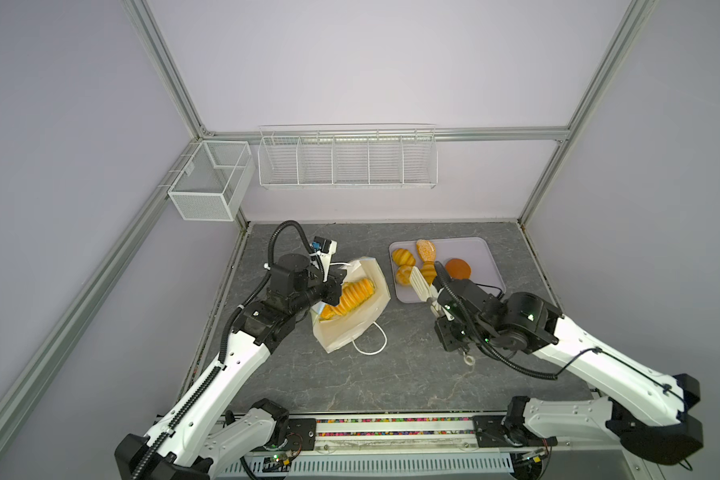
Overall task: Take the fake bread out of the paper bag
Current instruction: 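Move the empty tongs back toward the bag opening with the right gripper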
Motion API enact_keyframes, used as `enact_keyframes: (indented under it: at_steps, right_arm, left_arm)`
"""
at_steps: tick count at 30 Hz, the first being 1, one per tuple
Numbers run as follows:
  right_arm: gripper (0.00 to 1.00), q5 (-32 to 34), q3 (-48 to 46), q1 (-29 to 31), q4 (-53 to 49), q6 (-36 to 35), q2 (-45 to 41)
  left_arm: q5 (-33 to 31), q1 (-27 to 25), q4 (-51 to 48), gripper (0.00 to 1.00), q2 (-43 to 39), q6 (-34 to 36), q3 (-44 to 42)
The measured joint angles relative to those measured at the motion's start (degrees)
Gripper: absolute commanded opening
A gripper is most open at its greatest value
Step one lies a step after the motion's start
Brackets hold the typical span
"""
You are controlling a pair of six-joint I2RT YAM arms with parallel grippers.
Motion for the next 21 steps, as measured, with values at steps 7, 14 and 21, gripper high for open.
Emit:
enact_keyframes:
  at_steps: [7,14,21]
  right_arm:
    - [0.18,2.58,3.91,8.15,-0.35,4.02,2.19]
    - [0.18,5.20,5.25,7.58,0.33,2.80,4.13]
    - [0.18,-0.11,0.59,-1.64,7.52,0.76,1.92]
  left_arm:
    - [-7.17,-2.47,-2.56,0.00,0.39,0.22,0.72]
    - [-23.19,-5.75,-15.41,0.00,3.08,4.92,13.03]
    - [-32.61,-6.62,-19.43,0.00,9.53,9.68,18.82]
